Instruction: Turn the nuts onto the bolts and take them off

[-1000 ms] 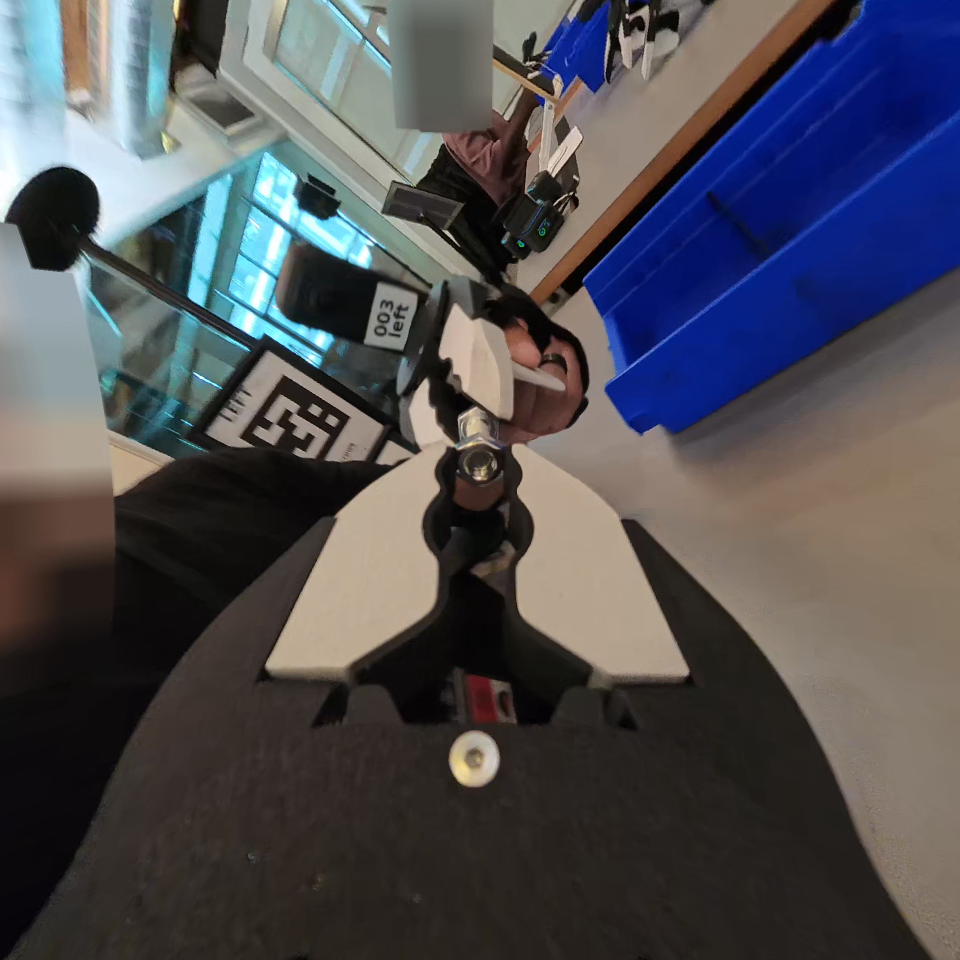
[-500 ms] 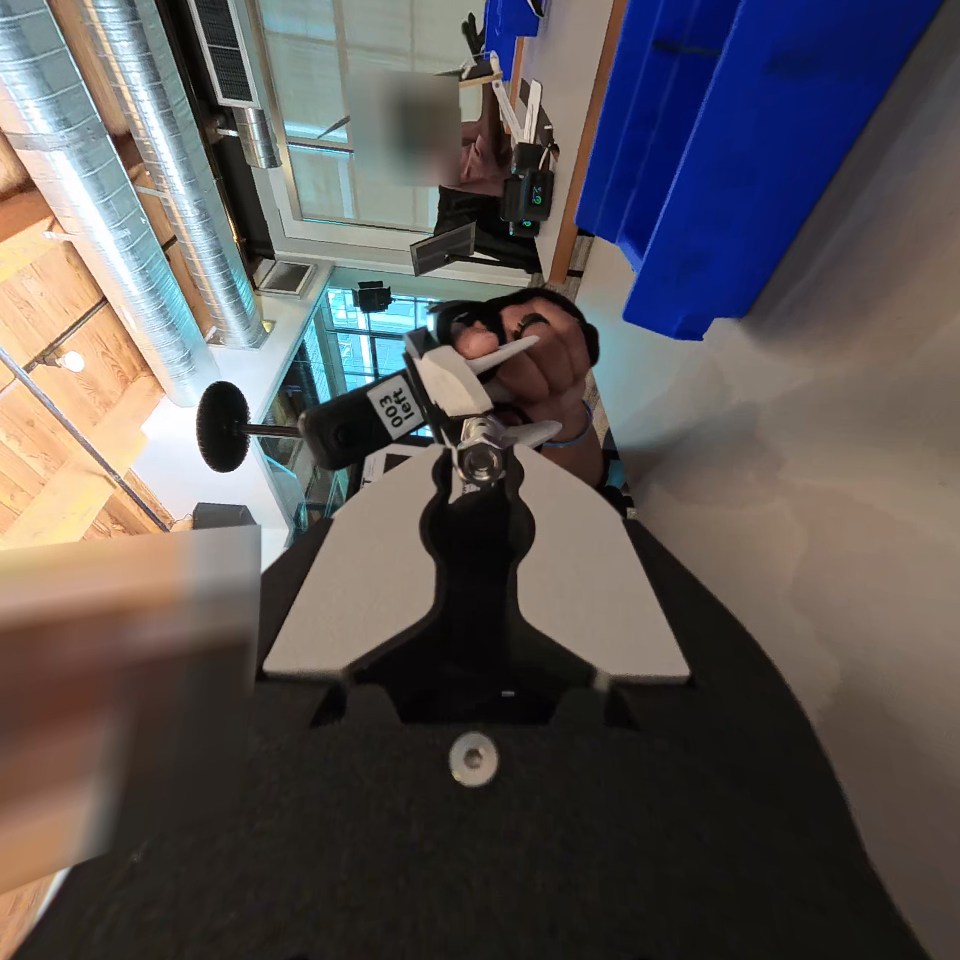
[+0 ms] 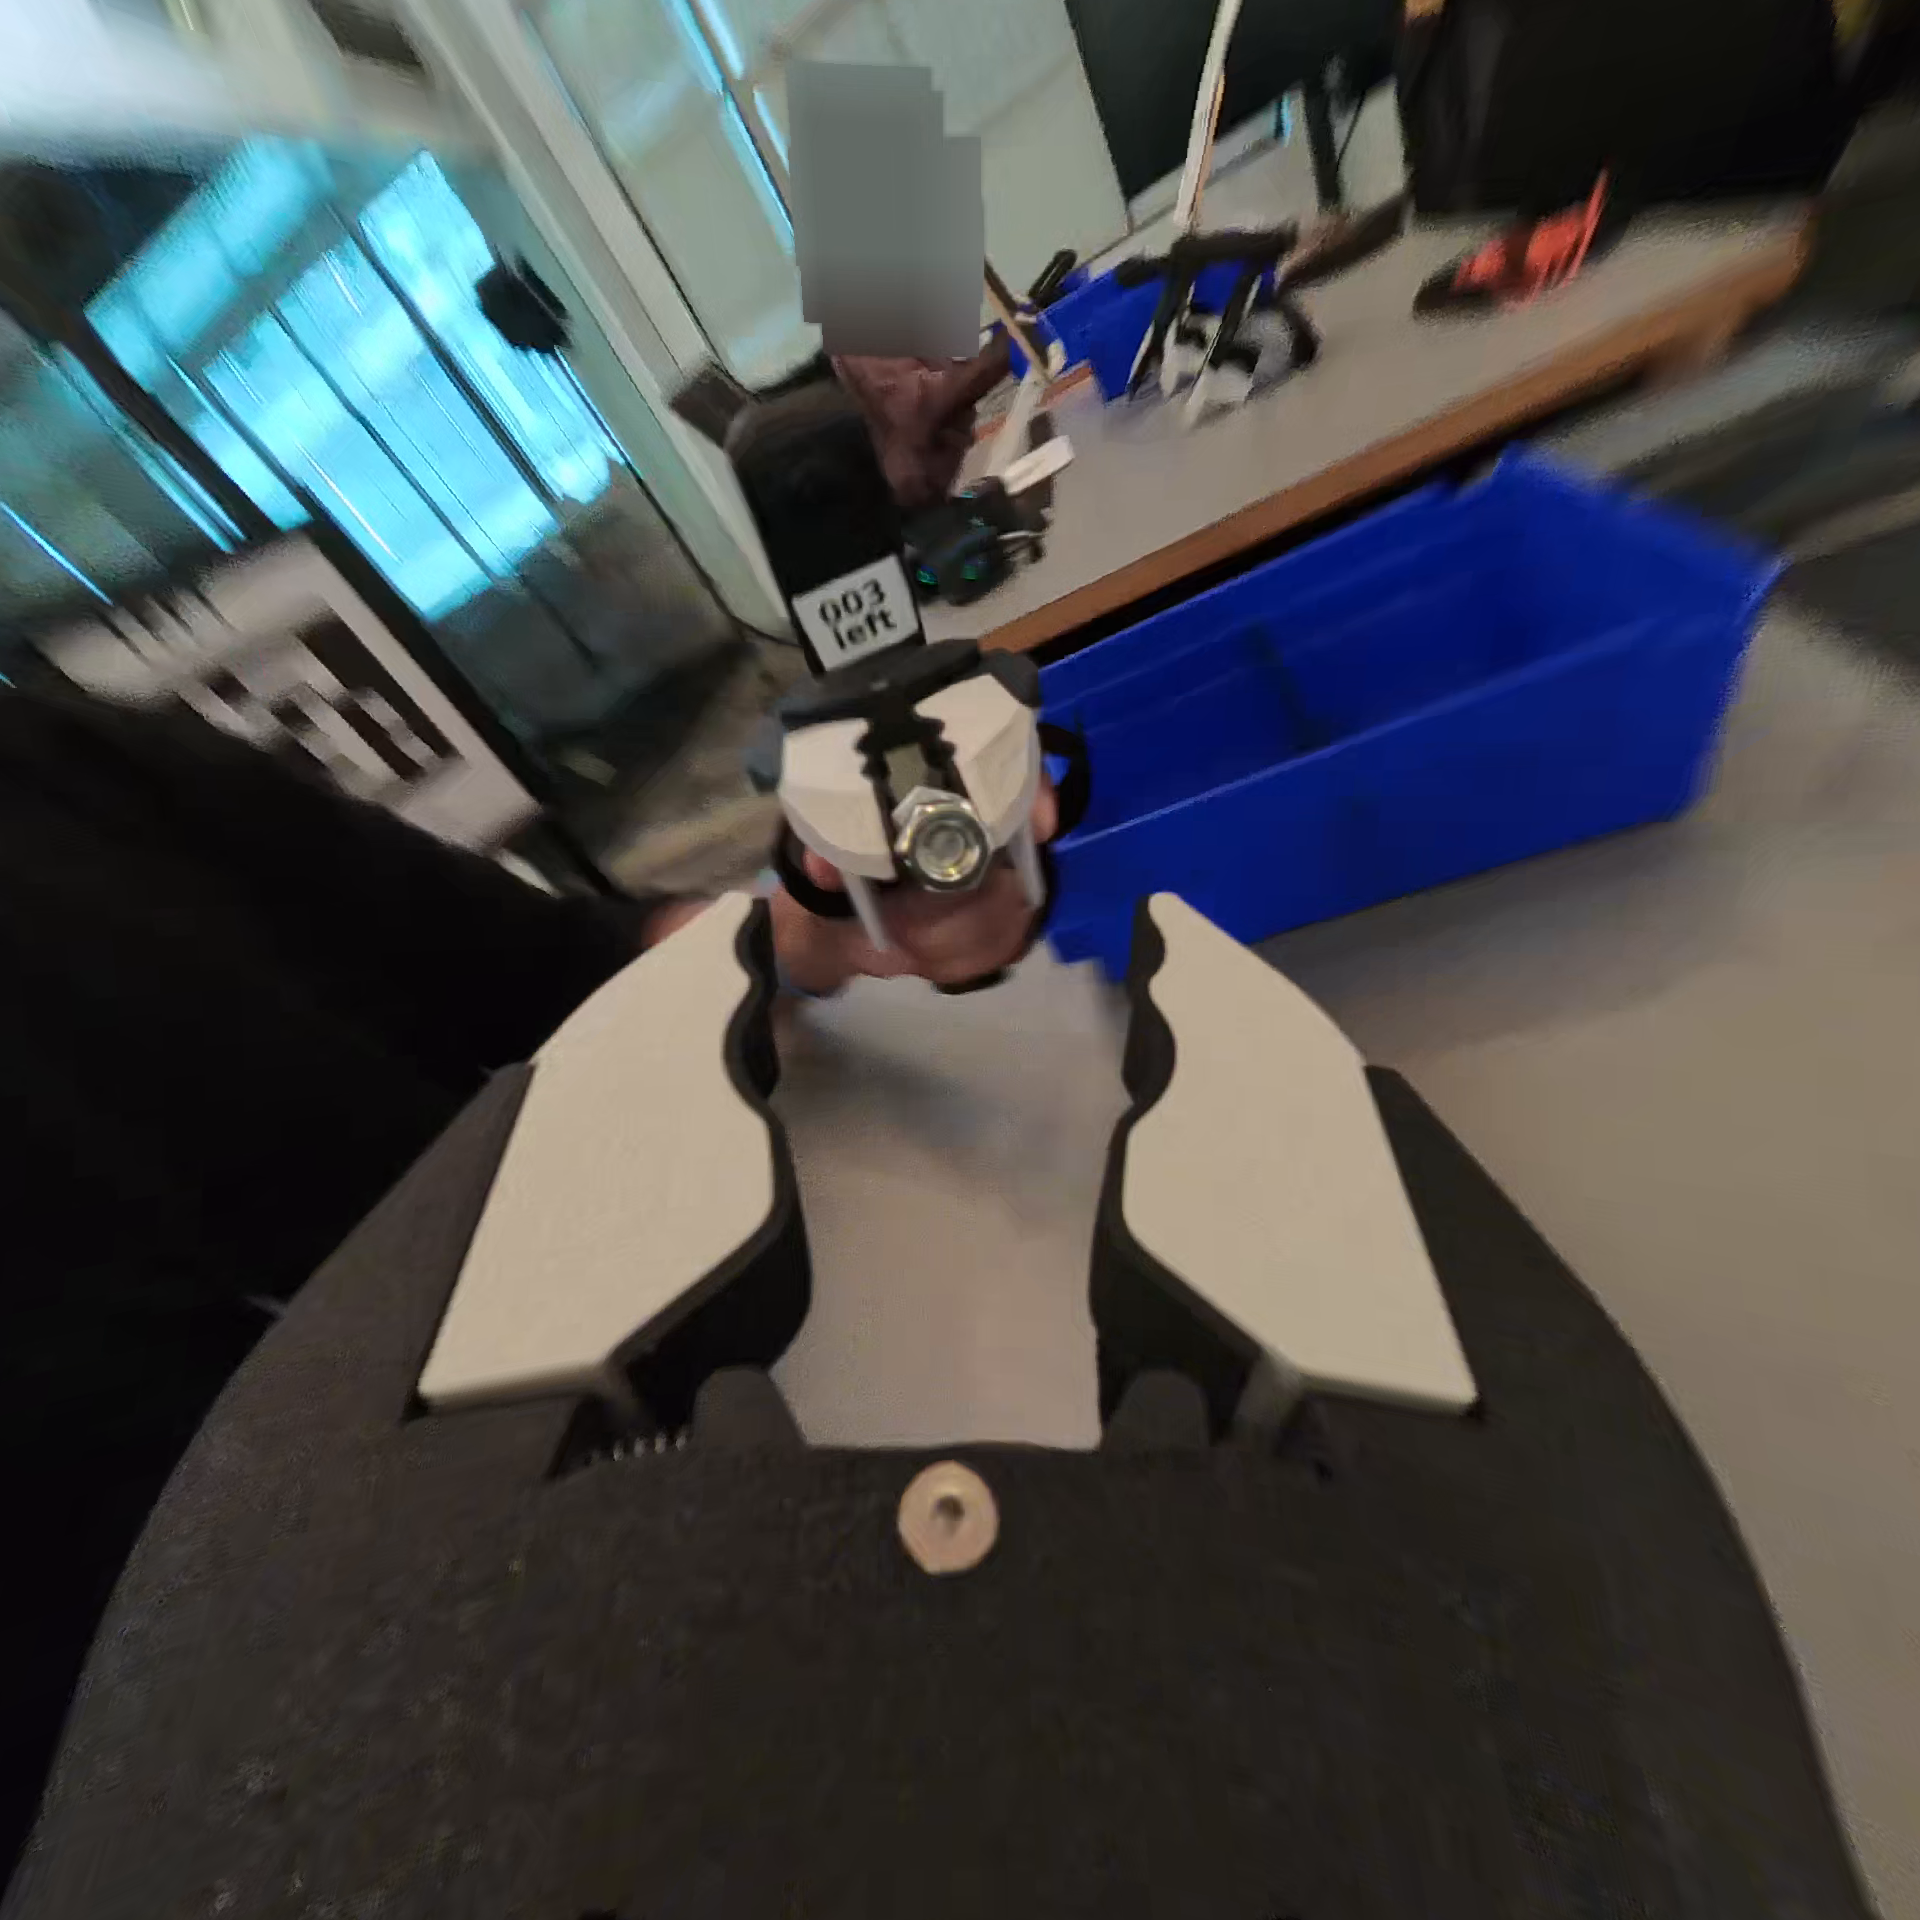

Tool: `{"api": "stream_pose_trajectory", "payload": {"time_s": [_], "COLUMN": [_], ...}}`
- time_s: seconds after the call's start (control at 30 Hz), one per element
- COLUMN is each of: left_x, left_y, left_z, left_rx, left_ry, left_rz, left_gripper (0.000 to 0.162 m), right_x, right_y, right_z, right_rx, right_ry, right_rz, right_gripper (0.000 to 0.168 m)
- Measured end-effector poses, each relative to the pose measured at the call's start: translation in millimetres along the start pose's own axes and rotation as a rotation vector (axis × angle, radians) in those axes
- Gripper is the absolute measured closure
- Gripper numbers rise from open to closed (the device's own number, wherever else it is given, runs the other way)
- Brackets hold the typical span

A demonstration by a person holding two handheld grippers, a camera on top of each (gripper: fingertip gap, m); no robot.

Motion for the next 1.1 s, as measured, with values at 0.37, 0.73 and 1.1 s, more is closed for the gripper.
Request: {"api": "stream_pose_trajectory", "payload": {"time_s": [0.37,0.73,1.1], "left_x": [6.0,8.7,8.0], "left_y": [-14.4,-16.6,-13.8], "left_z": [0.3,-0.3,2.1], "left_rx": [-0.191,-0.221,-0.221], "left_ry": [-0.183,-0.213,-0.228], "left_rz": [0.026,0.061,0.084], "left_gripper": [0.145,0.145,0.146], "right_x": [6.2,6.3,13.2], "right_y": [-11.3,-25.3,-27.8], "right_z": [-36.8,-21.2,-32.1], "right_rx": [-0.698,-0.613,-0.566], "right_ry": [-0.087,-0.105,-0.047], "right_rz": [-0.015,-0.084,-0.032], "right_gripper": [0.103,0.103,0.103]}}
Point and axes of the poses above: each gripper's, where its closed fingertips meet, x out along the fingers, y out of its top, z = x × y across the jaws, the point moved 7 cm from there along -x, back along the fingers, and after that the axes turned 6 degrees about -y, right-handed, at the moved point
